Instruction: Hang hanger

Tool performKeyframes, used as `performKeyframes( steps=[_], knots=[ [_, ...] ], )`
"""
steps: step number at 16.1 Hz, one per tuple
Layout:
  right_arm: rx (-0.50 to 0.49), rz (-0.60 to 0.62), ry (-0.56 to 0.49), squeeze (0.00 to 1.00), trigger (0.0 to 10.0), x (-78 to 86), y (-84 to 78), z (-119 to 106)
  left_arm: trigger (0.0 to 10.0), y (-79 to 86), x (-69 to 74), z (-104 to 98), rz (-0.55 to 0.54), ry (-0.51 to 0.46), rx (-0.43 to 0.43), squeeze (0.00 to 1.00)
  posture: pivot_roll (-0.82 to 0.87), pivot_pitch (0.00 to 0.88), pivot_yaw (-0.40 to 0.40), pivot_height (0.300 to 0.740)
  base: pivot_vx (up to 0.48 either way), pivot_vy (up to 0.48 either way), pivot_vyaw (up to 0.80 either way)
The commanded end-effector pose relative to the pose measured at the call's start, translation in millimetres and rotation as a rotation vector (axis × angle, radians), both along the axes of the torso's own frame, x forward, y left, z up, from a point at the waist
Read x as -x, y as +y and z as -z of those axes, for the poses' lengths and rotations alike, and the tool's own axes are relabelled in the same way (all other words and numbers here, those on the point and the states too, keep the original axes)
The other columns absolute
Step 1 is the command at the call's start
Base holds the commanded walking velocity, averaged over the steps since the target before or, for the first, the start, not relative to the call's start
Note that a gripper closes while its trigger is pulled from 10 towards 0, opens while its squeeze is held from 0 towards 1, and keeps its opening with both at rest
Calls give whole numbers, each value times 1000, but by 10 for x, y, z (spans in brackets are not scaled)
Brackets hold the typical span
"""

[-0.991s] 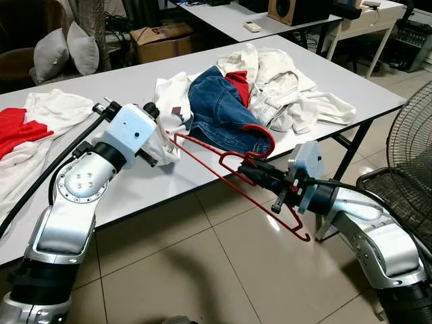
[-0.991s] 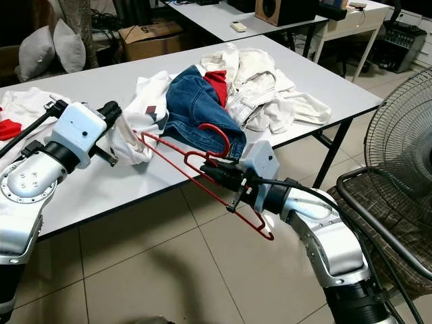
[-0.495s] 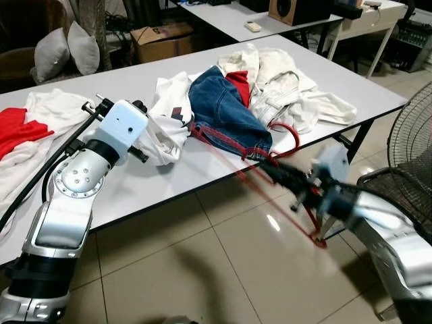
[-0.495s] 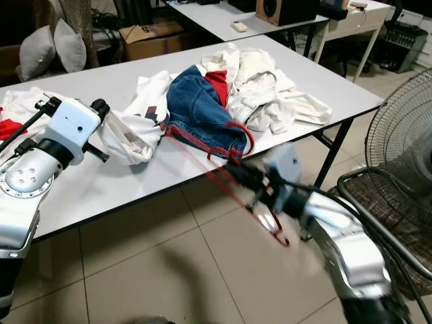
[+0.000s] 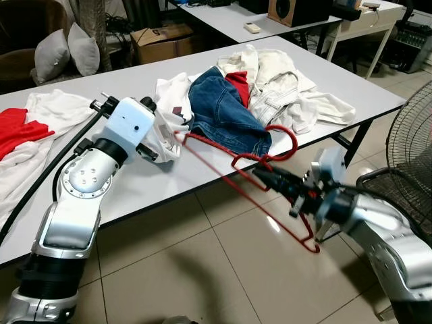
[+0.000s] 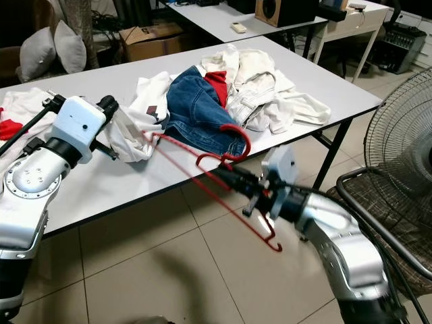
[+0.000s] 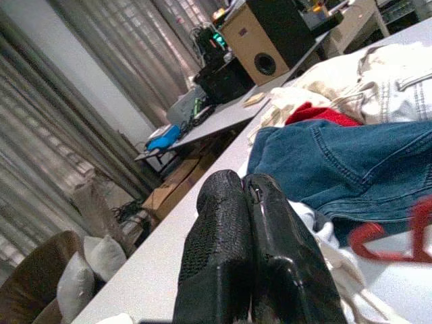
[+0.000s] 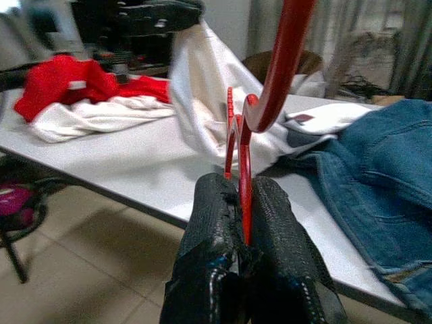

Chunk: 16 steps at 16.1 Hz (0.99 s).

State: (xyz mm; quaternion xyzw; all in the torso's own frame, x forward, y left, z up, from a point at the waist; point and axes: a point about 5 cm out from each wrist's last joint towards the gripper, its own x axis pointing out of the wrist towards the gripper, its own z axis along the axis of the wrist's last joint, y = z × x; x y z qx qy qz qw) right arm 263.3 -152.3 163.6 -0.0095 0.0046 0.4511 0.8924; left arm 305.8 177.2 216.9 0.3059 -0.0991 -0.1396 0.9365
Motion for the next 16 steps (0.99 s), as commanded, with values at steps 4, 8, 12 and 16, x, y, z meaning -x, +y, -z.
performKeyframes(
  steps=[4, 8, 12, 16],
  knots=[
    [-20, 26, -25, 0, 10000, -151, 22, -23, 0, -97, 26, -84, 45, -30, -3, 0, -62, 0, 51, 740, 0, 0, 0],
    [-42, -32, -26, 0, 10000, -164, 89, -32, 0, -79, 24, -52, 17, -15, -8, 0, -54, 0, 43, 740, 0, 0, 0],
    [-62, -60, -27, 0, 10000, -32, 47, -55, 0, 3, -19, -26, -34, -2, -23, 0, -71, 0, 52, 740, 0, 0, 0],
    [-45, -50, -18, 0, 10000, -26, 32, -18, 0, -87, -39, -64, 11, -18, -8, 0, -75, 0, 54, 740, 0, 0, 0]
  ],
)
